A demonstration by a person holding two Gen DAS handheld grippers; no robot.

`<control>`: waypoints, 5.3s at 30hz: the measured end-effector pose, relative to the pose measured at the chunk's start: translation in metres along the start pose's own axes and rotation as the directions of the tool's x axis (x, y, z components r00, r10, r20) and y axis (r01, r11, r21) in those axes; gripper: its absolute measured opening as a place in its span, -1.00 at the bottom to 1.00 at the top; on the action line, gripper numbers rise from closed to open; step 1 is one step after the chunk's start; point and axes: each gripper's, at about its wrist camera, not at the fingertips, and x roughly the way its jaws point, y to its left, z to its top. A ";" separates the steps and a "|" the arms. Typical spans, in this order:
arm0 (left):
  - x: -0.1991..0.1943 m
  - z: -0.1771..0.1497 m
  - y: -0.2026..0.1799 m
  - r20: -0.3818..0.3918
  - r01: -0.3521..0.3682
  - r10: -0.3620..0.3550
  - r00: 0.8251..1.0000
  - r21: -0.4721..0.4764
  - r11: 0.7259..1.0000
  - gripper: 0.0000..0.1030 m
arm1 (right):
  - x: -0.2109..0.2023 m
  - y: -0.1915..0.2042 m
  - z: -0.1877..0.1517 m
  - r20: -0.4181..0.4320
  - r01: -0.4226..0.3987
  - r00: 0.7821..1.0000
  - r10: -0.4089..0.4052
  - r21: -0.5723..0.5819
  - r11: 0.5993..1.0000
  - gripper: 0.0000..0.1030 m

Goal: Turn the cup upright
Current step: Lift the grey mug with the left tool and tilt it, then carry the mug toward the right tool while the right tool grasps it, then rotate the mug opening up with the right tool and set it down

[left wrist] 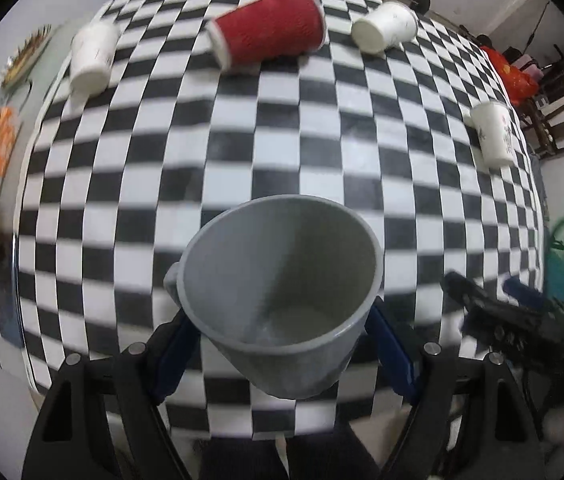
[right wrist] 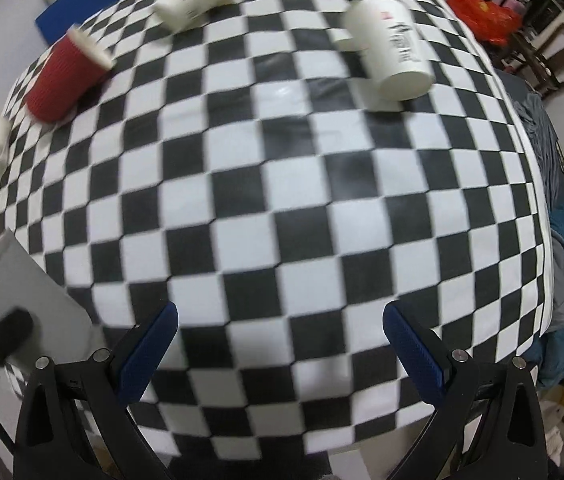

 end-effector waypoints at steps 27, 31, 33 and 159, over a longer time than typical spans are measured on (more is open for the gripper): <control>0.056 0.033 -0.013 -0.076 -0.009 0.013 0.997 0.049 0.999 0.54 | 0.021 0.004 -0.012 -0.050 0.046 0.998 -0.044 0.033 0.998 1.00; 0.057 0.034 -0.013 -0.083 -0.027 0.027 0.996 0.010 1.000 0.56 | 0.021 -0.005 -0.009 -0.053 0.021 0.998 -0.019 0.030 0.999 1.00; 0.057 0.033 -0.014 -0.084 -0.030 0.032 0.996 0.016 0.999 0.56 | 0.022 -0.010 -0.007 -0.062 -0.007 0.998 0.009 0.036 0.999 1.00; -0.041 -0.033 0.046 0.361 -0.201 0.221 0.906 -0.093 0.975 0.88 | -0.084 0.071 -0.073 0.449 0.030 0.893 0.004 -0.069 0.997 0.84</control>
